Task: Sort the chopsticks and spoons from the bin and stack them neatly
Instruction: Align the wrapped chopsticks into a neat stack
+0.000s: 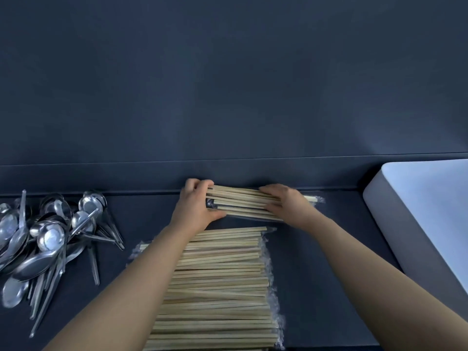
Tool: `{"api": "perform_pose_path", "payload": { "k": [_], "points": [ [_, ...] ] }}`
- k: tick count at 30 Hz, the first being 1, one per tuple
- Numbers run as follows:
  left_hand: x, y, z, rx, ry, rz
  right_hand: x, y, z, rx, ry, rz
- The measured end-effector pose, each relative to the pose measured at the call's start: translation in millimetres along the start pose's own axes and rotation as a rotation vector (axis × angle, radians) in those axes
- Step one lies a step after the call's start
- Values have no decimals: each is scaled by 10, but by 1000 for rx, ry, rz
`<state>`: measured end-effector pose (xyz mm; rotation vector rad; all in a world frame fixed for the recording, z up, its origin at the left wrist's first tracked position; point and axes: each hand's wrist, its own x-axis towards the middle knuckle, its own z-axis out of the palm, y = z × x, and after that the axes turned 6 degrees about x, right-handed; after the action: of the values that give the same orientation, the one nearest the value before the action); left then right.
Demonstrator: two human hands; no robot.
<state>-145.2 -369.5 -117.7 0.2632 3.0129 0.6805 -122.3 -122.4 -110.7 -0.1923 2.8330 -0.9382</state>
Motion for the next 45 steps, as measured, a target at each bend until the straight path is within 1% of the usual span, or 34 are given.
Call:
{"api": "perform_pose_path", "payload": {
  "k": [2, 4, 5, 7, 10, 15, 17, 19, 21, 23, 25, 27, 29, 31, 33, 36, 38, 42, 45],
  "points": [
    [-11, -58, -14, 65, 35, -14, -14, -1, -26, 12, 95, -22],
    [-9, -102, -16, 120, 57, 11, -56, 65, -30, -66, 181, 33],
    [-7, -117, -12, 114, 41, 31, -82, 96, -8, -96, 183, 68],
    [-15, -133, -7, 32, -23, 61, -126, 101, 83, -78, 140, 85],
    [-68, -198, -45, -60, -70, 58, -100, -34, 245, 7, 94, 12],
    [-200, -513, -248, -66, -71, -44, 72, -325, 434, 40, -3, -98],
    [-251, -615, -325, -78, -89, -80, 104, -398, 438, 91, 10, -110],
    [-296, -680, -378, -100, -88, -113, 78, -397, 384, 186, 120, -28],
    [-336, -719, -398, -186, -97, -143, -5, -323, 329, 217, 252, 116],
    [-367, -732, -385, -265, -127, -160, -102, -269, 311, 238, 312, 212],
    [-384, -731, -343, -278, -153, -128, -175, -291, 349, 318, 287, 227],
    [-395, -730, -320, -271, -160, -86, -216, -362, 422, 399, 202, 240],
    [-402, -746, -334, -270, -163, -85, -238, -449, 484, 480, 154, 227],
    [-400, -781, -370, -268, -159, -93, -237, -490, 501, 564, 136, 233],
    [-408, -825, -424, -287, -142, -107, -245, -487, 455, 614, 166, 271],
    [-465, -936, -467, -330, -89, -134, -268, -414, 413, 569, 239, 320],
    [-542, -975, -444, -348, -78, -145, -295, -409, 460, 543, 231, 326],
    [-649, -938, -333, -348, -115, -102, -382, -582, 620, 498, 149, 294],
    [-639, -942, -344, -352, -92, -124, -314, -500, 615, 510, 199, 306]
  ]
}}
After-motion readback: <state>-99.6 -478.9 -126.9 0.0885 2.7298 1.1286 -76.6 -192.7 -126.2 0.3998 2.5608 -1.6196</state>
